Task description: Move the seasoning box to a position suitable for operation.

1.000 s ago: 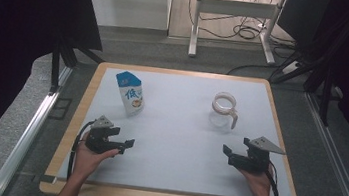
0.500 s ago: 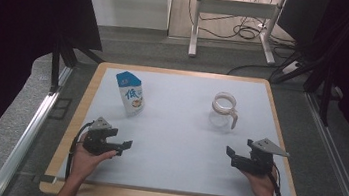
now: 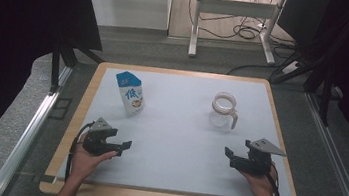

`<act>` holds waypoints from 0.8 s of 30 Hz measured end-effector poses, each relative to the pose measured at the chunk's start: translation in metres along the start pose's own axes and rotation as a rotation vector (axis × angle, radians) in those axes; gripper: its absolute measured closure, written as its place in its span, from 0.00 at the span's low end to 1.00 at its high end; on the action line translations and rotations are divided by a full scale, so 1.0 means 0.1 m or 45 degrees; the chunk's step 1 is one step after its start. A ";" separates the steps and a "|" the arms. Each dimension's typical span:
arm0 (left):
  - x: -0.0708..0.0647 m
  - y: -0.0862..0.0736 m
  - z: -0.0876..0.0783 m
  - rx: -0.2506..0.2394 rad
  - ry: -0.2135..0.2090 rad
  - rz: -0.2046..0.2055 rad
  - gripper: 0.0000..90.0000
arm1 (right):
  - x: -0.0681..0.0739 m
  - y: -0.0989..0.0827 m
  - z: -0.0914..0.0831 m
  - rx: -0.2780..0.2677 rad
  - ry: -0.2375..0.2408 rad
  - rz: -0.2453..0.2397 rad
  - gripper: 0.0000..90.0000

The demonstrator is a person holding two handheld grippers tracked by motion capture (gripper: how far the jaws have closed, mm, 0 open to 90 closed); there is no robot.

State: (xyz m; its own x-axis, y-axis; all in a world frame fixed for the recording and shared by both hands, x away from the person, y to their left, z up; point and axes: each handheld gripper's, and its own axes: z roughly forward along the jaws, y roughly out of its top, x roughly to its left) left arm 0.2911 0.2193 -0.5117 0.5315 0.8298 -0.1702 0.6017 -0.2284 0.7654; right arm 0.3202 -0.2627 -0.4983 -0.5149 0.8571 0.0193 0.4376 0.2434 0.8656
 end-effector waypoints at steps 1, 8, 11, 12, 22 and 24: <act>0.01 0.00 0.01 0.003 -0.006 0.004 0.24 | 0.00 0.02 0.00 -0.007 0.003 0.001 0.18; 0.01 0.01 0.04 0.007 -0.035 0.002 0.24 | -0.01 0.22 0.00 -0.023 0.009 -0.011 0.18; -0.01 0.01 0.06 0.011 -0.051 0.011 0.24 | -0.02 0.34 0.00 -0.041 0.014 -0.011 0.18; -0.01 0.01 0.06 0.009 -0.058 0.009 0.24 | -0.03 0.37 0.00 -0.042 0.018 -0.012 0.18; -0.01 0.00 0.09 0.020 -0.074 0.006 0.24 | -0.13 0.78 0.17 -0.041 0.000 -0.020 0.15; -0.01 0.00 0.09 0.021 -0.078 0.005 0.24 | -0.15 0.85 0.22 -0.031 0.003 -0.019 0.15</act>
State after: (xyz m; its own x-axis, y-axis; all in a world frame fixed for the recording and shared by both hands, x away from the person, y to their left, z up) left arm 0.2961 0.2138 -0.5170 0.5691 0.7963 -0.2051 0.6092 -0.2407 0.7556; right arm 0.3809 -0.2446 -0.4356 -0.5233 0.8521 0.0073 0.4119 0.2454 0.8776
